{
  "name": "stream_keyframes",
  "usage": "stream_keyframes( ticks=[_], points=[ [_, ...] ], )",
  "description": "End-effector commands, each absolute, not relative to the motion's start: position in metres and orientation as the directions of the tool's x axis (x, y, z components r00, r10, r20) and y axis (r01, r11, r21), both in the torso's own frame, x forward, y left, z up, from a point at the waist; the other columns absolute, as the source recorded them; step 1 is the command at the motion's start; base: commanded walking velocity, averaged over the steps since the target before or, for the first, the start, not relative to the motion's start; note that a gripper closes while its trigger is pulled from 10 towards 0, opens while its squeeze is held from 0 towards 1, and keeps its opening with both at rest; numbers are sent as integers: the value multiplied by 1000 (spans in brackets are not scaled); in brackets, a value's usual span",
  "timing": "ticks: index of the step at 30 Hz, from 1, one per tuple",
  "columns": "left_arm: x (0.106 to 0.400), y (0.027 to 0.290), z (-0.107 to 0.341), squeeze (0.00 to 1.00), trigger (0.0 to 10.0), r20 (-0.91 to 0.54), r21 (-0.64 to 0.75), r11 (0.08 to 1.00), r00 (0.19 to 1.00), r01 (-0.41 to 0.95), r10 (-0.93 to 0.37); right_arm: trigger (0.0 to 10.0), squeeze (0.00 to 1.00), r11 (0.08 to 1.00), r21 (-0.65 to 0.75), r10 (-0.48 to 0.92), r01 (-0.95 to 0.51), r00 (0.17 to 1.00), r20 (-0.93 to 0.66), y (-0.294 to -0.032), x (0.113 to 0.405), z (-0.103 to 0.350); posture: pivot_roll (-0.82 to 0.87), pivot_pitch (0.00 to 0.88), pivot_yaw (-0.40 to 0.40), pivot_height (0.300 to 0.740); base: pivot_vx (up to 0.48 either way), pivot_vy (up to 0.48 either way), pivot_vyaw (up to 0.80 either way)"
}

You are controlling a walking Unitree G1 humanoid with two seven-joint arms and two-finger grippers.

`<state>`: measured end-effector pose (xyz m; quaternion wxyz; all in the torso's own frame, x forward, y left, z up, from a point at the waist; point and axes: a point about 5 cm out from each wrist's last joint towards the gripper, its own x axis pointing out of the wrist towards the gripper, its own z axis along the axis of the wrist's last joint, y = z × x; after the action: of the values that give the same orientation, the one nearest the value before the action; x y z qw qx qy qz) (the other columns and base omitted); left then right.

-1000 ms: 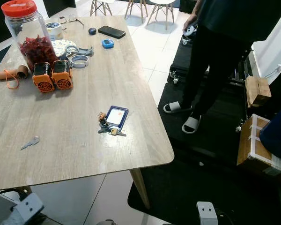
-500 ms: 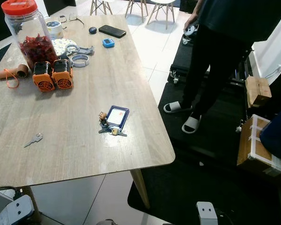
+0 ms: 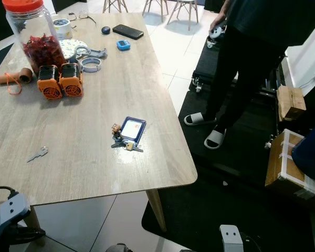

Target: Hang keys on a hook

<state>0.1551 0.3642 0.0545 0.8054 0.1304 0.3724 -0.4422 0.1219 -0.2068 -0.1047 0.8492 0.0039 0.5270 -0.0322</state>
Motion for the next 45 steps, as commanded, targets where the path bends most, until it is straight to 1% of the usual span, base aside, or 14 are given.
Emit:
stream_keyframes(
  ticks=[1, 3, 12, 15, 18, 21, 22, 25, 27, 33, 37, 40, 42, 45],
  points=[
    [177, 377, 91, 0, 10000, -717, 33, 555, 407, 831, -566, 10000, 0, 997, -27, -55, 71, 428, -902, -207, 117, -106, 61, 81, -4, 740, 0, 0, 0],
    [179, 373, 87, 0, 10000, -747, 71, 530, 397, 845, -533, 10000, 0, 997, -26, -55, 74, 429, -902, -207, 117, -106, 60, 82, -1, 740, 0, 0, 0],
    [177, 362, 48, 0, 10000, -828, 209, 538, 440, 817, -347, 10000, 0, 997, -24, -55, 78, 428, -902, -207, 118, -106, 56, 83, 4, 740, 0, 0, 0],
    [176, 360, 33, 0, 10000, -829, 286, 568, 496, 772, -258, 10000, 0, 997, -24, -56, 80, 428, -902, -207, 118, -106, 55, 83, 3, 740, 0, 0, 0],
    [172, 359, 21, 8, 10000, -801, 317, 658, 564, 683, -200, 10000, 0, 996, -23, -56, 81, 428, -902, -207, 118, -106, 53, 82, 3, 740, 0, 0, 0],
    [165, 349, 14, 16, 10000, -705, 215, 791, 651, 573, -280, 10000, 0, 997, -24, -56, 80, 428, -902, -207, 118, -106, 52, 80, -2, 740, 0, 0, 0],
    [165, 349, 14, 16, 10000, -705, 215, 791, 651, 573, -280, 10000, 0, 997, -24, -56, 80, 428, -902, -207, 118, -106, 52, 80, -2, 740, 0, 0, 0],
    [156, 338, 10, 4, 10000, -608, 111, 834, 700, 541, -373, 10000, 0, 997, -26, -56, 76, 428, -902, -207, 118, -106, 50, 79, -7, 740, 0, 0, 0],
    [155, 336, 9, 0, 10000, -588, 101, 837, 711, 537, -386, 10000, 0, 997, -26, -56, 75, 428, -902, -207, 118, -106, 51, 80, -11, 740, 0, 0, 0],
    [157, 336, 12, 12, 10000, -499, 129, 885, 801, 447, -332, 10000, 0, 997, -28, -54, 68, 428, -902, -207, 117, -106, 50, 79, -16, 740, 0, 0, 0],
    [162, 344, 16, 51, 10000, -410, 116, 950, 885, 290, -220, 10000, 0, 997, -28, -54, 67, 427, -902, -207, 117, -106, 48, 79, -15, 740, 0, 0, 0],
    [163, 346, 18, 51, 10000, -356, 83, 973, 919, 214, -172, 10000, 0, 997, -28, -54, 66, 426, -903, -207, 116, -107, 50, 79, -17, 740, 0, 0, 0],
    [163, 346, 18, 51, 10000, -349, 82, 976, 923, 203, -162, 10000, 0, 997, -28, -53, 66, 426, -903, -207, 116, -107, 51, 79, -18, 740, 0, 0, 0],
    [161, 341, 15, 35, 10000, -365, 102, 962, 909, 253, -200, 10000, 0, 998, -27, -51, 63, 425, -904, -207, 116, -107, 52, 79, -19, 740, 0, 0, 0]
  ],
)
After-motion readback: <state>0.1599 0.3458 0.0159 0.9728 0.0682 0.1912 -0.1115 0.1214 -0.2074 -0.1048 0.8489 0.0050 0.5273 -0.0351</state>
